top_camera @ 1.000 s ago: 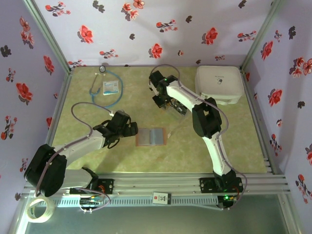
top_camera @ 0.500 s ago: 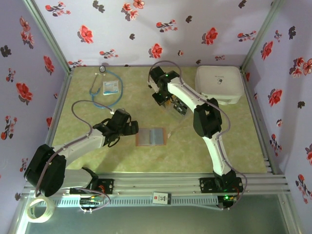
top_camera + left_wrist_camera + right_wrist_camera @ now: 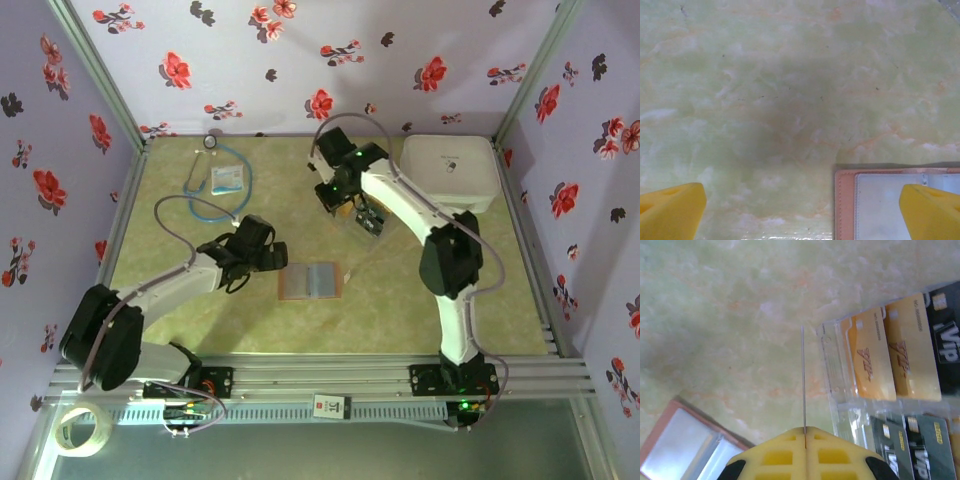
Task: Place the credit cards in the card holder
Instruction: Pick up the credit card from the storage box, then insert the credit card into the card slot.
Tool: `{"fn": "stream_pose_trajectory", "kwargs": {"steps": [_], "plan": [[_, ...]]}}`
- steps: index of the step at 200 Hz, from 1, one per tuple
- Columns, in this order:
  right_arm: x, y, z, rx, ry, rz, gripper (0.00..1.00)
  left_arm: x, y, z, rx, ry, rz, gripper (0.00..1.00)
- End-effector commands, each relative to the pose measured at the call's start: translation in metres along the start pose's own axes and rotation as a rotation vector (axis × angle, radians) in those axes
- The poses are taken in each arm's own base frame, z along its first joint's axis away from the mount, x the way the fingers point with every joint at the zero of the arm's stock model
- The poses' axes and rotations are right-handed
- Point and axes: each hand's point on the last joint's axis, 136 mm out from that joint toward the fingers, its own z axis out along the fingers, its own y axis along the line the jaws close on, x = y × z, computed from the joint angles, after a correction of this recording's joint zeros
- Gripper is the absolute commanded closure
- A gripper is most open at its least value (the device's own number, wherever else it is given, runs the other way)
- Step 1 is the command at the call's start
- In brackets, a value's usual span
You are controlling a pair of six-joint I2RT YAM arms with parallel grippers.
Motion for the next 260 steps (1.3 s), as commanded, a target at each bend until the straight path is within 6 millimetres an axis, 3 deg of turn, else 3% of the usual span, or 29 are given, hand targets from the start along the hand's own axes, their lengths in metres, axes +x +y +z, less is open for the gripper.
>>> {"fn": "stream_pose_trajectory", "kwargs": {"steps": [1, 64, 132, 216, 260], "plan": [[0.003, 0.008, -0.013, -0.040, -0.065, 0.083, 1.00, -0.006, -0.006, 0.000, 0.008, 0.014, 0.014, 0.00], [0.051, 0.018, -0.028, -0.146, -0.166, 0.269, 1.00, 0.001, -0.027, 0.000, 0.070, 0.087, -0.003, 0.00], [0.077, 0.026, -0.039, -0.282, -0.298, 0.490, 1.00, 0.019, -0.031, -0.001, 0.087, 0.171, 0.063, 0.00], [0.104, 0.028, -0.016, -0.388, -0.376, 0.713, 1.00, 0.044, -0.024, -0.001, 0.109, 0.190, 0.061, 0.00], [0.126, 0.030, -0.016, -0.416, -0.385, 0.756, 1.00, 0.046, -0.035, -0.002, 0.151, 0.178, 0.070, 0.00]]}}
